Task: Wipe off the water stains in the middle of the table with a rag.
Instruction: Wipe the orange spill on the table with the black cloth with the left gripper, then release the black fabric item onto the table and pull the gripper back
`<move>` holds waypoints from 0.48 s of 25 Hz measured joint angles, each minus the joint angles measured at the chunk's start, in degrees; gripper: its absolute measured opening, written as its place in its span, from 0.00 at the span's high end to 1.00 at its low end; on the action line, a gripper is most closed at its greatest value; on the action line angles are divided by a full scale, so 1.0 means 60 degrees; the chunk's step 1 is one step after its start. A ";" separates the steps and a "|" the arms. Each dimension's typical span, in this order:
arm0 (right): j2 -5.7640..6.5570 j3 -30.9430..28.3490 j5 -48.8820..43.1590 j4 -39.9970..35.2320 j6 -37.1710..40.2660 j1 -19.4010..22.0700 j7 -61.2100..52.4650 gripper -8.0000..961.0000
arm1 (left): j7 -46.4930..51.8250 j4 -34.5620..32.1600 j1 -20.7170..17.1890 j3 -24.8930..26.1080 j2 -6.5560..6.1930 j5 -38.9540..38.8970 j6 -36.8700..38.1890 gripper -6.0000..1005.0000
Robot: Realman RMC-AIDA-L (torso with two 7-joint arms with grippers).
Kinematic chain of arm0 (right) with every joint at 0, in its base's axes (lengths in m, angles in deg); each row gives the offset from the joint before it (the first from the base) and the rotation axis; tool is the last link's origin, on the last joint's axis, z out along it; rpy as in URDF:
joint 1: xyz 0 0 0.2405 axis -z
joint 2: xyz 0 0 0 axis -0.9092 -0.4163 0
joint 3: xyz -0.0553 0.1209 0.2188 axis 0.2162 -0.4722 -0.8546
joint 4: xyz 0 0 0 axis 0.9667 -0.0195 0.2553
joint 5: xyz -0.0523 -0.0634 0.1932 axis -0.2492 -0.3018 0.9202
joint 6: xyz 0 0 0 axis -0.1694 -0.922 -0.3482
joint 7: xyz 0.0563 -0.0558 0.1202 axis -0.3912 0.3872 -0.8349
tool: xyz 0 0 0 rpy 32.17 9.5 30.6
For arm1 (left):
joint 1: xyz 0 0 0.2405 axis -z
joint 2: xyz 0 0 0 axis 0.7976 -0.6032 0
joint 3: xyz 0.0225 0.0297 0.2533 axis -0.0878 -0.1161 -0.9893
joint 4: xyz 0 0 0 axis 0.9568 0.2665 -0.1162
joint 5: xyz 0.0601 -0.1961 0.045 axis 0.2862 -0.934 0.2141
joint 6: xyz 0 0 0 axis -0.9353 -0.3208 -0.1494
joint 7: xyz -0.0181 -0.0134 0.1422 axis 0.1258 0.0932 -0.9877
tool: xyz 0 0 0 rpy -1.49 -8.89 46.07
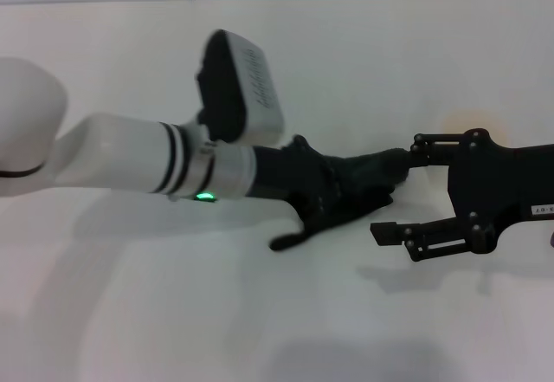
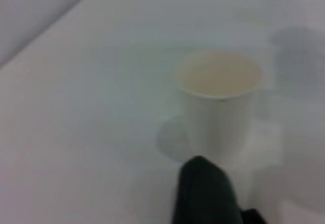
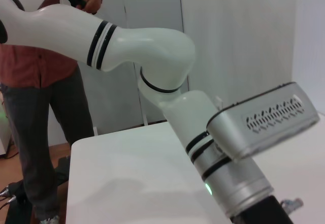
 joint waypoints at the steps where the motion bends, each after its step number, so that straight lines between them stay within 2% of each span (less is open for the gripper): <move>1: 0.0000 0.0006 0.0000 0.0000 -0.0014 -0.0003 0.0000 0.14 | 0.0001 -0.0023 -0.0067 0.0148 -0.0020 0.0027 0.0008 0.79; 6: 0.0000 -0.0014 0.0088 0.0000 -0.0030 0.0006 0.0001 0.14 | 0.0018 -0.0164 -0.0317 0.1075 -0.0081 0.0508 0.0123 0.79; 12: 0.0000 0.0017 0.0137 0.0045 -0.0175 -0.0068 0.0000 0.14 | 0.0172 -0.0969 -0.1178 0.2089 -0.0157 0.1496 0.0679 0.79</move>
